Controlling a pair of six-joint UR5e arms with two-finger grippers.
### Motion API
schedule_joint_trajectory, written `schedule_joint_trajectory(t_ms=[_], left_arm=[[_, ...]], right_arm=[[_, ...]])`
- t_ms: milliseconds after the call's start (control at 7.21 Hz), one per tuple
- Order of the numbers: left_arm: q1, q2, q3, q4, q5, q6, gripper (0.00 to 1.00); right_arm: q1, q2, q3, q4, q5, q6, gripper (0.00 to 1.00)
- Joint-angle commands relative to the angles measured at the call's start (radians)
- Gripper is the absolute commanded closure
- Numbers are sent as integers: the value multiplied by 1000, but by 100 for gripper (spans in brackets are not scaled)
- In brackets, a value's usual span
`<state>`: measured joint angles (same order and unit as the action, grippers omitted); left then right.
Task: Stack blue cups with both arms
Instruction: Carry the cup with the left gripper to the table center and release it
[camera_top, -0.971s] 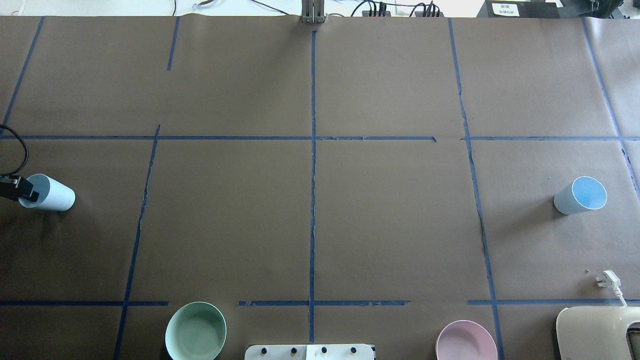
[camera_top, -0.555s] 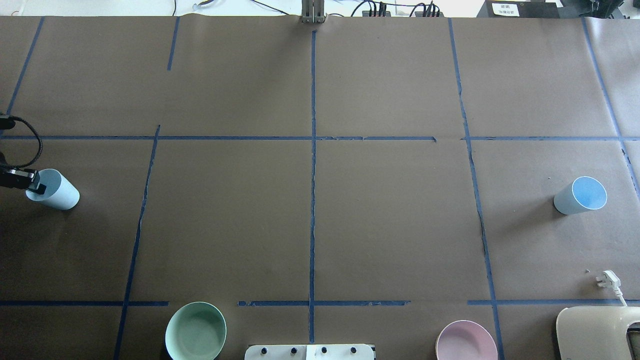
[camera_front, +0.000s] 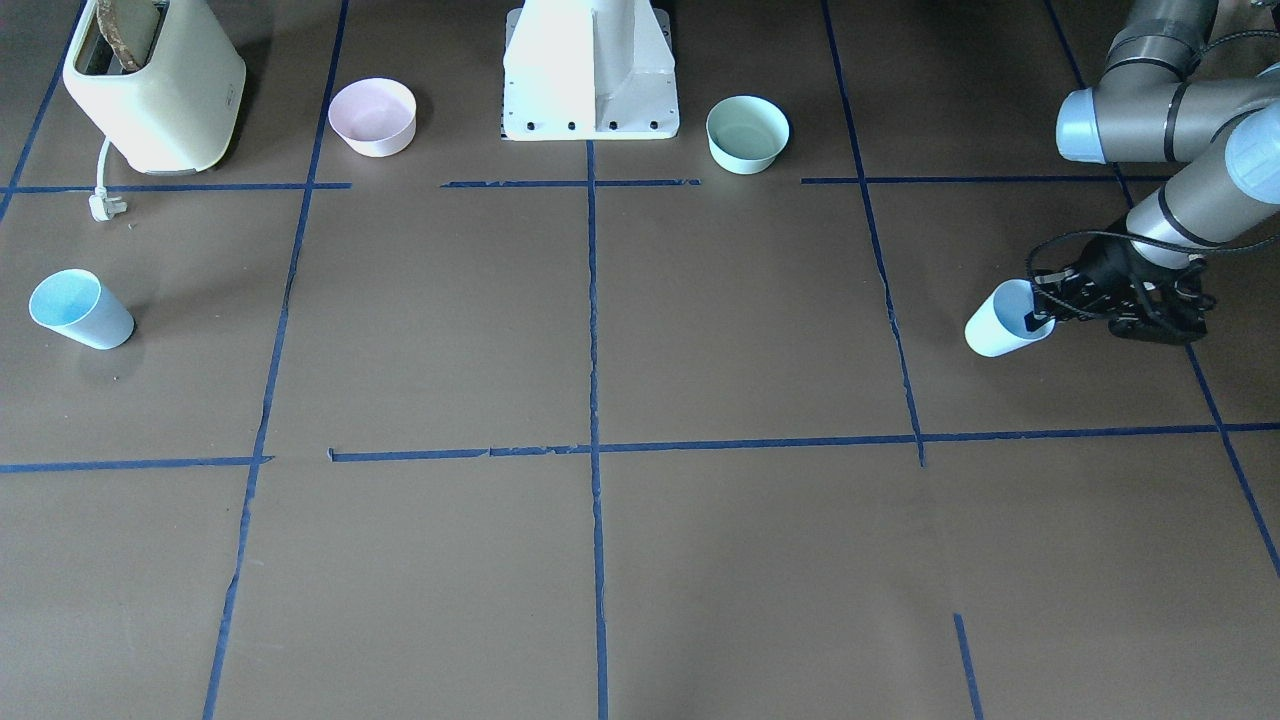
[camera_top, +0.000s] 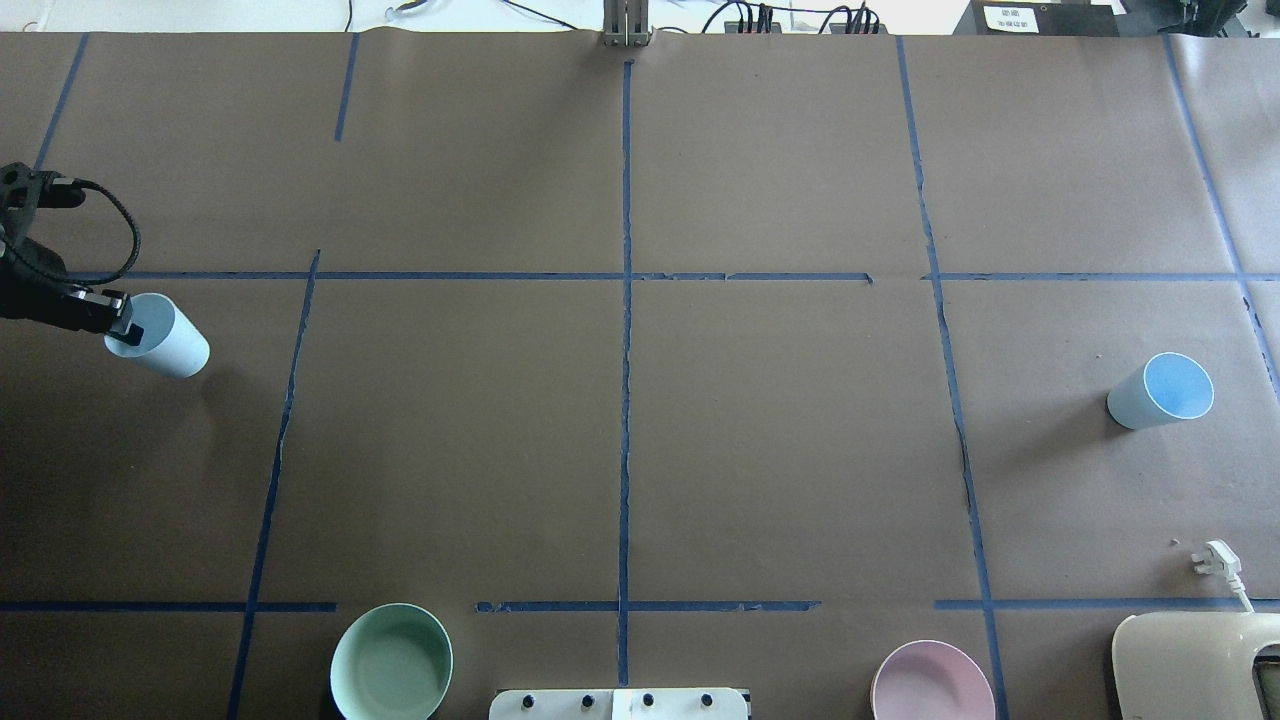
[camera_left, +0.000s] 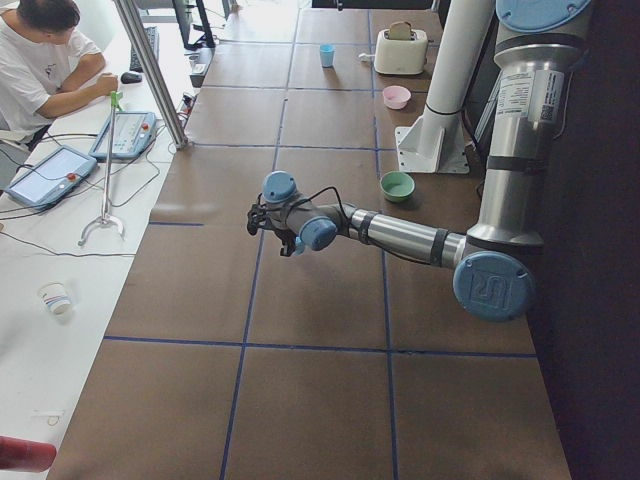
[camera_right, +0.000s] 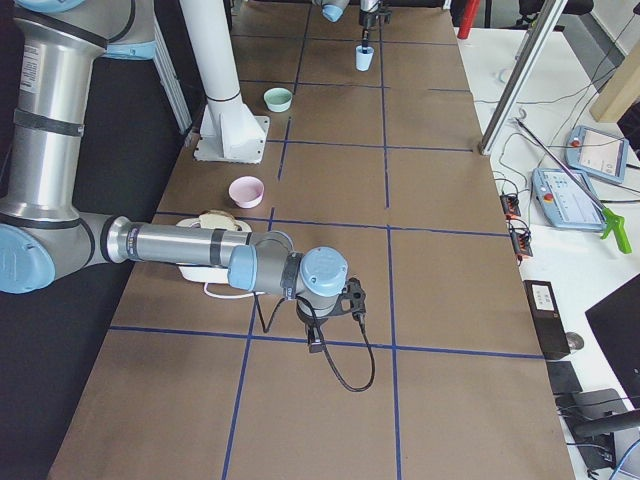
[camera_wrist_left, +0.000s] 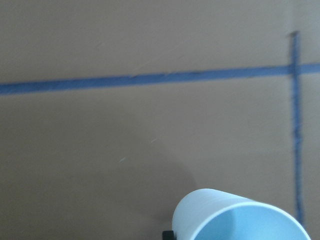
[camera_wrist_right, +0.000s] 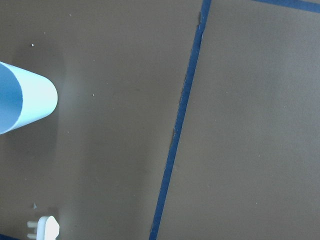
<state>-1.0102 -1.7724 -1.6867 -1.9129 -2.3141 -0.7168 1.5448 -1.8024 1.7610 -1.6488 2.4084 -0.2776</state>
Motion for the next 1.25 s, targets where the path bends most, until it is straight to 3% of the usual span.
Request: schedule_joint_trajectory(t_ms=[0, 139, 416, 555, 693, 832, 971, 1109], left_arm=[[170, -231, 2, 139, 89, -225, 97], [303, -357, 37, 182, 207, -368, 97], [369, -641, 291, 190, 284, -524, 97], [430, -675, 332, 180, 386, -529, 97], [436, -680, 331, 179, 395, -529, 96], [443, -677, 332, 179, 395, -527, 89], [443, -674, 331, 179, 395, -520, 34], [443, -671, 329, 179, 397, -518, 0]], right_arm=[[0, 0, 0, 1, 0, 0, 0], [0, 0, 0, 1, 0, 0, 0], [0, 0, 0, 1, 2, 0, 0], [0, 0, 0, 0, 8, 0, 0], [0, 0, -2, 0, 8, 0, 0], [0, 0, -2, 0, 8, 0, 0], [0, 0, -2, 0, 8, 0, 0], [0, 0, -2, 0, 9, 0, 0]])
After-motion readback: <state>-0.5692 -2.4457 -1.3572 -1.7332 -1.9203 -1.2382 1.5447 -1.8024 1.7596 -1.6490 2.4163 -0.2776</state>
